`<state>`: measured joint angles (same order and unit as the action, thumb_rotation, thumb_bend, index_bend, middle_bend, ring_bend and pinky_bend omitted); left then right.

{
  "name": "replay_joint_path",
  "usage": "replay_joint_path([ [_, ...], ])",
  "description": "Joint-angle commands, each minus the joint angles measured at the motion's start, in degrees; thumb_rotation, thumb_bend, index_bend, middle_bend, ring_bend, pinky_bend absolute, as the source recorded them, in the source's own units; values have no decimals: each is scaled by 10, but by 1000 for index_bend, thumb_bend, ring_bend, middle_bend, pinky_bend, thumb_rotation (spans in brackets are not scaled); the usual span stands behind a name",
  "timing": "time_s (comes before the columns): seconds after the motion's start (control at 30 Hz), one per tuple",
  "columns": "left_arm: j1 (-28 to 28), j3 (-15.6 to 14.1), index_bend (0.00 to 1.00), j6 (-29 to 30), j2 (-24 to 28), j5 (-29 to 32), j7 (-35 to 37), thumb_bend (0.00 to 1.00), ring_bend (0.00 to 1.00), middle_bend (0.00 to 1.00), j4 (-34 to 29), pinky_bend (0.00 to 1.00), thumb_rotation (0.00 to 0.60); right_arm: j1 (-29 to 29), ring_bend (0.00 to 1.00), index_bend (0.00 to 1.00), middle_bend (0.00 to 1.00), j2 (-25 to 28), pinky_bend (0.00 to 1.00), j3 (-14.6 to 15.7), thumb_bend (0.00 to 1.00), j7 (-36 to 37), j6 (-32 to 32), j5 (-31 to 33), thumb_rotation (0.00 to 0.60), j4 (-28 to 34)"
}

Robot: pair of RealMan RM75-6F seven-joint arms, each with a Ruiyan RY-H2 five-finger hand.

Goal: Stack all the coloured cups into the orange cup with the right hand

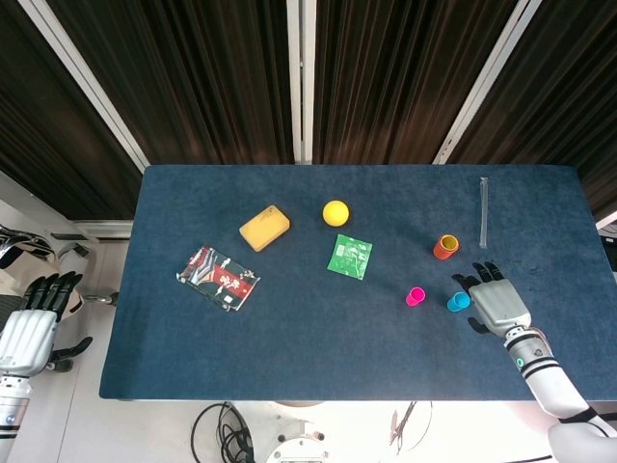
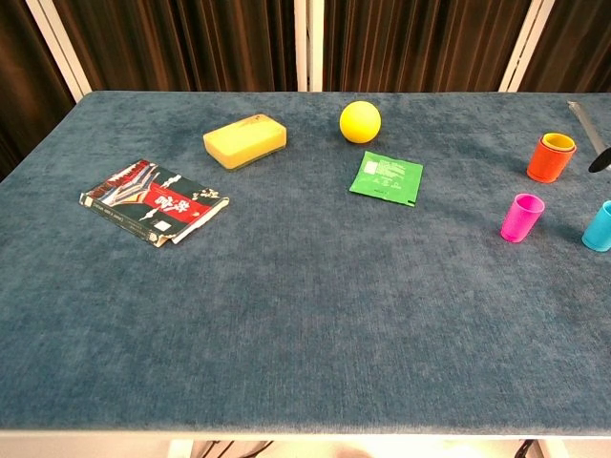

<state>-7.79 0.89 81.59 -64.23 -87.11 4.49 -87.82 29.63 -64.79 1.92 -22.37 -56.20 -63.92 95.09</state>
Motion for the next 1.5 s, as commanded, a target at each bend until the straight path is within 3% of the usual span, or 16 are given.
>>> replay_joint_path([
  [0.03,-1,-2,70,-4,1,1,2,157,0,63,-1,0,600,-5,0,230,281,-18,0,-5,242,-8,-4,8,600,-16],
  [0.17,-1,-2,72,-6,2,1,3,157,0,62,0,0,600,-7,0,280,286,-37,0,-8,247,-15,-6,18,600,-35],
  [0.9,-9,0,71,-15,-1,3,-2,157,0,62,4,0,600,-9,2,348,351,-74,0,-25,271,-29,-3,25,600,-56],
  [1.5,-11,-2,71,-16,-4,0,-5,157,0,62,5,0,600,-19,70,449,444,-100,0,-31,327,-50,-32,26,600,-68],
])
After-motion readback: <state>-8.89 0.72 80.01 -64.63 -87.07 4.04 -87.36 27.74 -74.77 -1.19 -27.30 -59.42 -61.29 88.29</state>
